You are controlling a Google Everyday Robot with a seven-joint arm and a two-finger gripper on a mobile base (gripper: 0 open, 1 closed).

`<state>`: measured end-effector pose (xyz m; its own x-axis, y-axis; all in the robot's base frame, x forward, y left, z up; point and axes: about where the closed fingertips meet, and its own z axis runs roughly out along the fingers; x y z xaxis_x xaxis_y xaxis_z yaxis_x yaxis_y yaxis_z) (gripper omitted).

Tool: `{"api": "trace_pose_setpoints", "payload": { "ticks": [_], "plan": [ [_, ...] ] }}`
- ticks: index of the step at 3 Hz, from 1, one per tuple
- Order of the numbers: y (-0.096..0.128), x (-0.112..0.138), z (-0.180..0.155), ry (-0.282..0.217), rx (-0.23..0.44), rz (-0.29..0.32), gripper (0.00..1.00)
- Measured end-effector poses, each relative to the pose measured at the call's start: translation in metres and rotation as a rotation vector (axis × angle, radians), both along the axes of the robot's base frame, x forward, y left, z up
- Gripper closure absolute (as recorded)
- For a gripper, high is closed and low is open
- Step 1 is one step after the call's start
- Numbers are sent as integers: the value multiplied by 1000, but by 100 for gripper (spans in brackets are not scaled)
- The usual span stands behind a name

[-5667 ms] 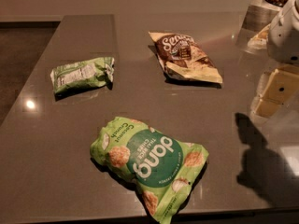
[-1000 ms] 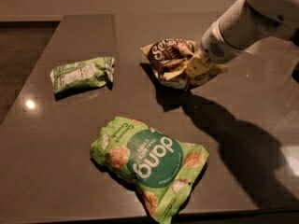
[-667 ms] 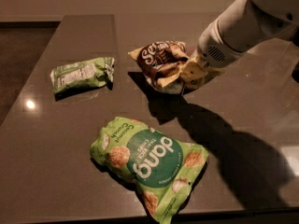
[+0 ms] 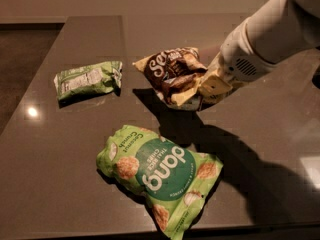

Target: Move brown chip bag near green rice chip bag

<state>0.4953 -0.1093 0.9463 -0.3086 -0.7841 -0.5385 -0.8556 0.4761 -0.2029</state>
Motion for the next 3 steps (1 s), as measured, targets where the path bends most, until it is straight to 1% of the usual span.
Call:
{"api": "trace_pose_setpoints", "payload": {
  "ticks": [1,2,3],
  "plan": [
    [-8,-19,5,-44,19,15,36],
    [-9,-22,7,-53,21,22,13],
    [-8,-23,8,-56,20,23,0]
  ]
}}
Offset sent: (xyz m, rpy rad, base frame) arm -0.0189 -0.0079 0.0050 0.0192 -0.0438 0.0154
